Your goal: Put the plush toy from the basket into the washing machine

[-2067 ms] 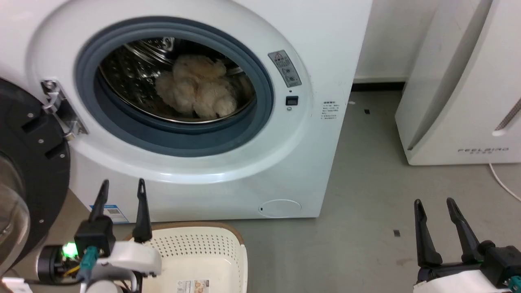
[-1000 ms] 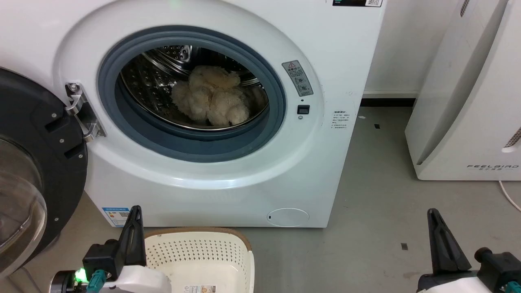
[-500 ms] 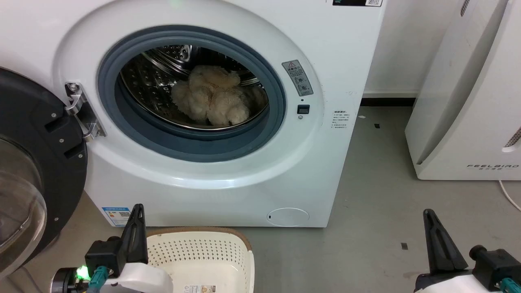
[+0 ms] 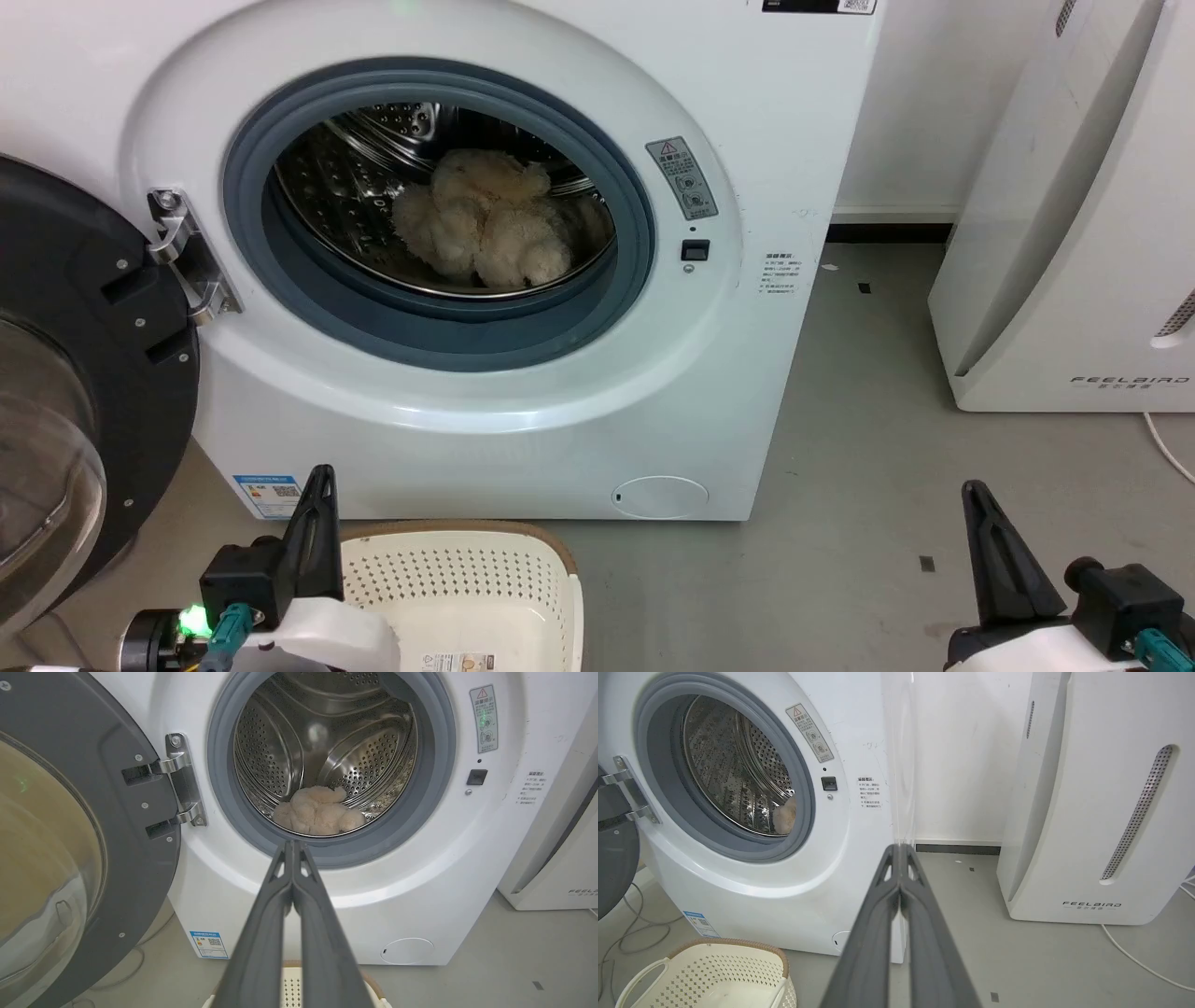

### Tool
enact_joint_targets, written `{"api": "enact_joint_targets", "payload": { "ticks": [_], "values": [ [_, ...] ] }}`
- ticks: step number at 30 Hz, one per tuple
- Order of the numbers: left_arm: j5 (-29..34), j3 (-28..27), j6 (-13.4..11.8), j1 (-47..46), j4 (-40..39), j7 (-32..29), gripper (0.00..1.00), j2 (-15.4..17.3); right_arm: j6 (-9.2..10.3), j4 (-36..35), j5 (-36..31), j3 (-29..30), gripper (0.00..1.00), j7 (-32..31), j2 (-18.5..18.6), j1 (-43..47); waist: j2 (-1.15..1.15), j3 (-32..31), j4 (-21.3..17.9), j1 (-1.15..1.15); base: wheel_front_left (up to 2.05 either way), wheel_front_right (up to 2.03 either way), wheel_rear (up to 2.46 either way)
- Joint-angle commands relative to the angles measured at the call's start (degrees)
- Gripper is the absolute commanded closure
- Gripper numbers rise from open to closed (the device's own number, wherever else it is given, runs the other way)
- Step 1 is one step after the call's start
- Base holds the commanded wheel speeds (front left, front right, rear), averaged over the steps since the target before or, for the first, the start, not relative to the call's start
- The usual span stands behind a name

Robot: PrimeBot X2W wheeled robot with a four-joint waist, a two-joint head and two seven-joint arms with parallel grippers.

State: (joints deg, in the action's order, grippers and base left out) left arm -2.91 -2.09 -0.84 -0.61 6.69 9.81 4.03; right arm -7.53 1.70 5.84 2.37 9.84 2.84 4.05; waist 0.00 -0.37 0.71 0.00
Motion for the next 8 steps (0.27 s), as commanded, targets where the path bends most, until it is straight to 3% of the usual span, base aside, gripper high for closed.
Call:
{"api": "enact_joint_targets", "payload": {
  "ticks": [1, 8],
  "values": [
    [0.5, 0.2, 0.2, 0.2, -0.5, -0.2, 1.0, -0.3, 0.01, -0.3, -0.3, -0.2, 1.0, -0.3, 0.0, -1.1, 0.0, 0.0, 0.0, 0.0, 0.0, 0.0, 0.0],
    [0.7, 0.3, 0.2, 0.2, -1.0, -1.1, 1.0, -0.3, 0.02, -0.5, -0.7, -0.4, 1.0, -1.1, 0.0, -1.4, 0.0, 0.0, -0.1, 0.0, 0.0, 0.0, 0.0]
  ]
}}
